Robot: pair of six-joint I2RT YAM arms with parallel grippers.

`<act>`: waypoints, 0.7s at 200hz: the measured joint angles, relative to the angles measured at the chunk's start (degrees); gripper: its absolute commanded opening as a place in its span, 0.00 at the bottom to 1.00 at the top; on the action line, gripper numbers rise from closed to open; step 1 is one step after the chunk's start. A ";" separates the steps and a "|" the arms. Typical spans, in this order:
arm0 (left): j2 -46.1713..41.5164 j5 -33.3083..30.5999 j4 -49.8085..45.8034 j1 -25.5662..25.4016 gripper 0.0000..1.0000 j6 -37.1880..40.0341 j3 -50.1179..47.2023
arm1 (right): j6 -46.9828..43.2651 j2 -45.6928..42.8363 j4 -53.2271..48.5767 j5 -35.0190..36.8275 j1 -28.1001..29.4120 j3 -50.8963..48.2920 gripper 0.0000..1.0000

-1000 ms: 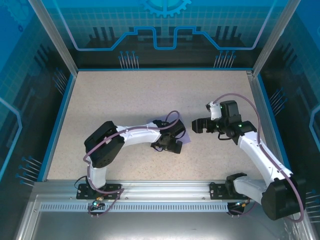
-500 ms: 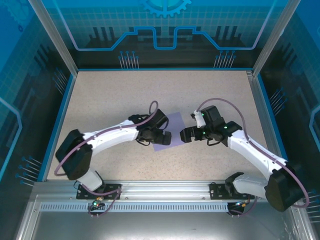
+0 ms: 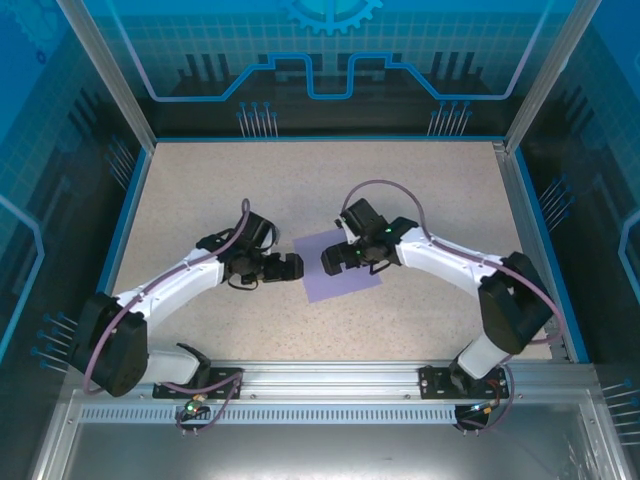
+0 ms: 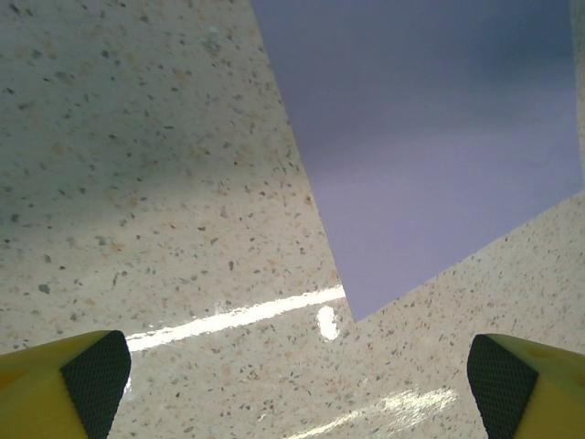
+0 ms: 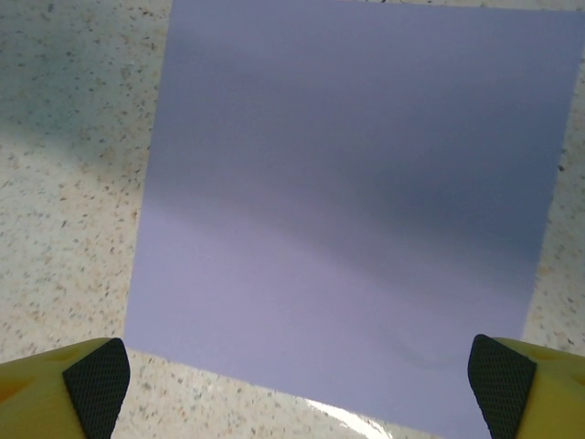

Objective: Fold a paper plane with a square sheet of paper (pick it up from the middle)

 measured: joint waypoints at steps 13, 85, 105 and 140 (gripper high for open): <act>-0.13 0.87 0.57 1.09 0.99 0.20 -0.11 | 0.20 2.27 -0.11 0.70 0.24 1.29 0.99; -0.55 4.24 2.80 4.87 0.99 1.20 -2.25 | 0.22 13.90 -1.38 4.68 1.70 8.76 0.99; -0.55 4.63 2.89 4.94 0.99 1.33 -2.25 | 0.59 16.06 -1.60 4.74 1.73 10.25 0.99; -0.20 5.11 3.19 4.98 0.99 1.44 -2.27 | 1.97 18.43 -1.92 4.90 1.73 11.63 0.99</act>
